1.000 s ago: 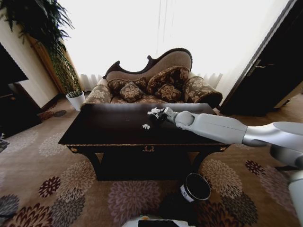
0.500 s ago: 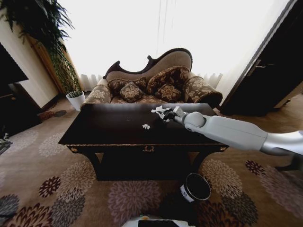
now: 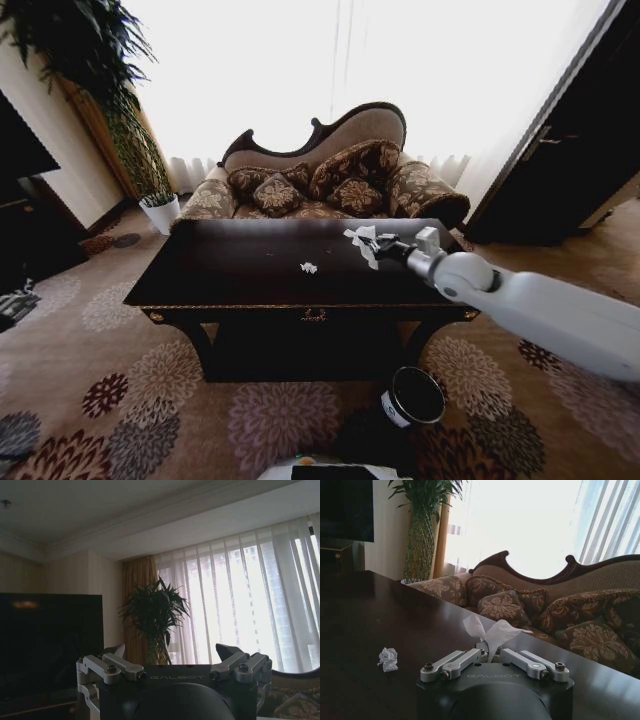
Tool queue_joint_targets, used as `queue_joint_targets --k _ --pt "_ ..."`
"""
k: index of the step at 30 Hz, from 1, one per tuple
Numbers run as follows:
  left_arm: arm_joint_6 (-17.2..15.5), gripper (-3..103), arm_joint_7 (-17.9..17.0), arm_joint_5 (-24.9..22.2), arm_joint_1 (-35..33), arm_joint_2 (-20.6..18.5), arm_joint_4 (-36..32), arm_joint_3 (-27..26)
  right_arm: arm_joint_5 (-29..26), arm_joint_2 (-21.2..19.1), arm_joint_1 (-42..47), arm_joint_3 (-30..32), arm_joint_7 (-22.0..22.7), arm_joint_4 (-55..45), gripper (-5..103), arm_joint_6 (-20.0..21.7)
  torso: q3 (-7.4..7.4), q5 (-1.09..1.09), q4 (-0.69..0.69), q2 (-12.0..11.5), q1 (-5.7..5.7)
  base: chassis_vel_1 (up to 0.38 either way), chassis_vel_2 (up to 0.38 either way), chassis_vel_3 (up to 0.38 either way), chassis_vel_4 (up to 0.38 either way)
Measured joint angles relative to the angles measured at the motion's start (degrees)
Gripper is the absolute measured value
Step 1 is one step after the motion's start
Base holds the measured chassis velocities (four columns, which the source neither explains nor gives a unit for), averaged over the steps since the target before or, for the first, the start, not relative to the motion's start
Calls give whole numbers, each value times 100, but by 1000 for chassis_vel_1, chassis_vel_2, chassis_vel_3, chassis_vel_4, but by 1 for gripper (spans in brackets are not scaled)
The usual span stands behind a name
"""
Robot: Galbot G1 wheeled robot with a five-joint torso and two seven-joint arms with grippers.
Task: Move to the front of the table and place the trash on the table into the trash bin.
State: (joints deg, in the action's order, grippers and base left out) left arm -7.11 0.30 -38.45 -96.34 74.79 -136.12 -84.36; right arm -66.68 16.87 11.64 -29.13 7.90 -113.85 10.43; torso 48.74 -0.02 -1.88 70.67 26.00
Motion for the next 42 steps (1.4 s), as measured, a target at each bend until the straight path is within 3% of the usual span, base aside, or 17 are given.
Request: queue_joint_targets --k 4,6,12,20,23,26,41,42 --pt "43 100 0 -10 -117 140 -48 -157 -98 -27 554 441 135 -109 0 -109 0 2 -4 0 -1 0 0 0 0" --pt "107 100 -5 -31 -207 305 -121 -346 -283 189 709 685 281 -103 0 -132 0 2 9 0 0 0 0 0 0" --pt "111 100 -5 9 -184 420 -155 -317 -469 331 1135 1230 423 -25 0 -97 1 0 3 0 0 0 0 0 0" --pt "86 100 -2 65 42 177 37 -29 293 -208 677 877 -91 1183 0 -638 2 2 3 0 1 0 0 0 0" --pt "86 100 7 100 114 62 155 76 558 -322 734 862 -169 1482 0 -734 1 -1 -4 0 1 0 0 0 0" --pt "94 100 7 105 145 35 213 88 748 -326 841 883 -220 1667 0 -820 1 2 0 0 1 0 0 0 0" --pt "307 100 40 229 236 197 426 176 841 -233 1525 1769 -520 3198 0 -1538 1 3 2 -1 1 0 0 0 0" --pt "307 100 42 232 257 168 454 194 835 -219 1797 2123 -561 3345 0 -1613 1 4 2 -1 1 0 0 0 0"
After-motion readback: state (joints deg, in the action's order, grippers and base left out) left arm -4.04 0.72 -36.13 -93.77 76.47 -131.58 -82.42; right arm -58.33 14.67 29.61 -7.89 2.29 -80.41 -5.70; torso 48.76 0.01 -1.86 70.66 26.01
